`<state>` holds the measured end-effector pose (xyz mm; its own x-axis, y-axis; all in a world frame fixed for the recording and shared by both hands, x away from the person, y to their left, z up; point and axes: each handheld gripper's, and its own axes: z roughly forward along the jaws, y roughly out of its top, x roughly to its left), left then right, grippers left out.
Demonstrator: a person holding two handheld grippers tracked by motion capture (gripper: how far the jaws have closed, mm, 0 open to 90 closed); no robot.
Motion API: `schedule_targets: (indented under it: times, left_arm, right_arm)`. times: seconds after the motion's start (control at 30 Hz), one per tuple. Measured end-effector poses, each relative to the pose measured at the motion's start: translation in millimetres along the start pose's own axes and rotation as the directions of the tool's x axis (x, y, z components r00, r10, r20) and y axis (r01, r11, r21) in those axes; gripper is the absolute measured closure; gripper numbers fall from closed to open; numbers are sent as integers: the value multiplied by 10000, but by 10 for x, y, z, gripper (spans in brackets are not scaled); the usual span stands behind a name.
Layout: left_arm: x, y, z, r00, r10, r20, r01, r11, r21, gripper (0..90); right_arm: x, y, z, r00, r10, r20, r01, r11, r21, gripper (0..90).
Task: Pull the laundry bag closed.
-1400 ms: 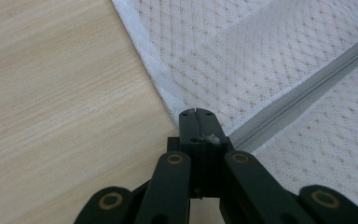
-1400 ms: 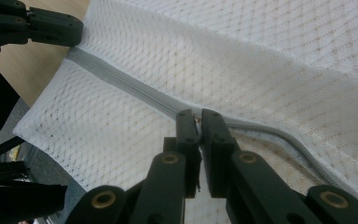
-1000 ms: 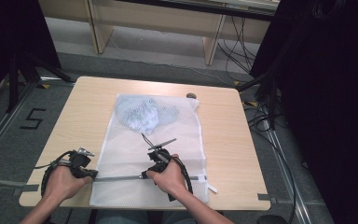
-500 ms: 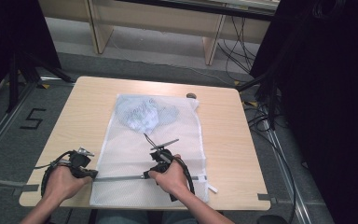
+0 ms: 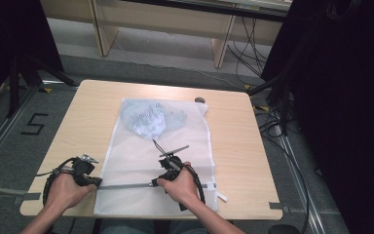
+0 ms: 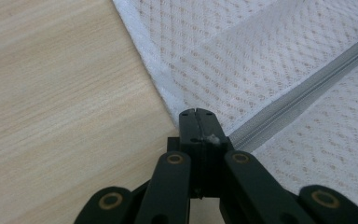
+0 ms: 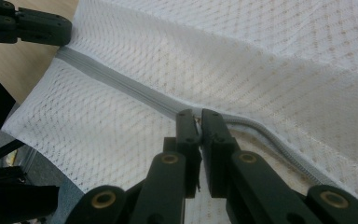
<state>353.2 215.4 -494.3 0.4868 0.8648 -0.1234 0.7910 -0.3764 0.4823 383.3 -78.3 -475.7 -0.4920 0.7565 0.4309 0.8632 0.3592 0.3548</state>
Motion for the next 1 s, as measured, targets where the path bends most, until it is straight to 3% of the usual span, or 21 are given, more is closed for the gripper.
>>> schedule_targets:
  times: [0.03, 0.07, 0.1, 0.17, 0.2, 0.23, 0.37, 0.43, 0.63, 0.67, 0.7, 0.77, 0.8, 0.83, 1.0]
  left_arm:
    - [0, 0, 1, 10000, -4, 4, 4, 10000, -3, 900]
    - [0, 0, 1, 10000, 4, -2, -4, 10000, -6, 900]
    - [0, 0, 1, 10000, -6, 0, 6, 10000, -19, 900]
    - [1, 0, 0, 10000, -1, 8, 1, 10000, 5, 900]
    - [2, 1, 0, 10000, -4, 7, 4, 10000, 3, 900]
    - [1, 1, 0, 10000, -5, 11, 5, 10000, 12, 900]
    - [2, -1, 1, 10000, -17, 8, 17, 10000, -15, 900]
    - [3, 0, 0, 10000, -12, 15, 12, 10000, -4, 900]
    - [3, 1, -1, 10000, -6, 13, 6, 10000, 19, 900]
    - [3, 0, 0, 10000, -7, 13, 7, 10000, -6, 900]
    - [3, -1, 0, 10000, -5, 12, 5, 10000, -8, 900]
    - [2, 0, 0, 10000, -9, 18, 9, 10000, 2, 900]
    - [2, 0, 0, 10000, 9, 7, -9, 10000, -7, 900]
    - [1, 2, -1, 10000, 10, 11, -10, 10000, 17, 900]
    - [2, 3, -3, 10000, 5, -27, -5, 10000, 25, 900]
  right_arm:
    - [-3, -1, 1, 10000, -81, -5, 81, 10000, -11, 870]
    - [8, -5, -9, 9998, 178, 87, -179, 9998, 113, 870]
    - [-12, -5, -5, 10000, -23, 52, 23, 10000, 15, 870]
    - [-8, -14, -10, 10000, 56, 17, -56, 10000, -3, 870]
    - [-34, -13, -4, 9997, -261, 15, 261, 9996, -80, 870]
    - [-13, -20, -12, 9998, 172, 63, -173, 9998, 58, 870]
    - [-12, -24, -21, 9998, 185, 43, -186, 9998, 84, 870]
    - [-37, -23, -22, 10000, -24, 20, 24, 10000, 35, 870]
    - [-46, -28, -36, 9999, 112, 82, -113, 9999, 43, 870]
    - [-58, -27, -34, 9998, -159, 128, 159, 9999, -32, 870]
    - [-49, -32, -44, 9999, 135, 86, -136, 9999, 88, 870]
    - [-54, -36, -52, 9998, 105, 165, -106, 9999, 71, 870]
    - [-22, -37, -67, 9982, 583, 164, -587, 9979, 264, 870]
    - [-71, -35, -45, 9998, -151, 105, 152, 9998, -97, 870]
    - [-72, -39, -65, 10000, -54, 31, 55, 9999, -111, 870]
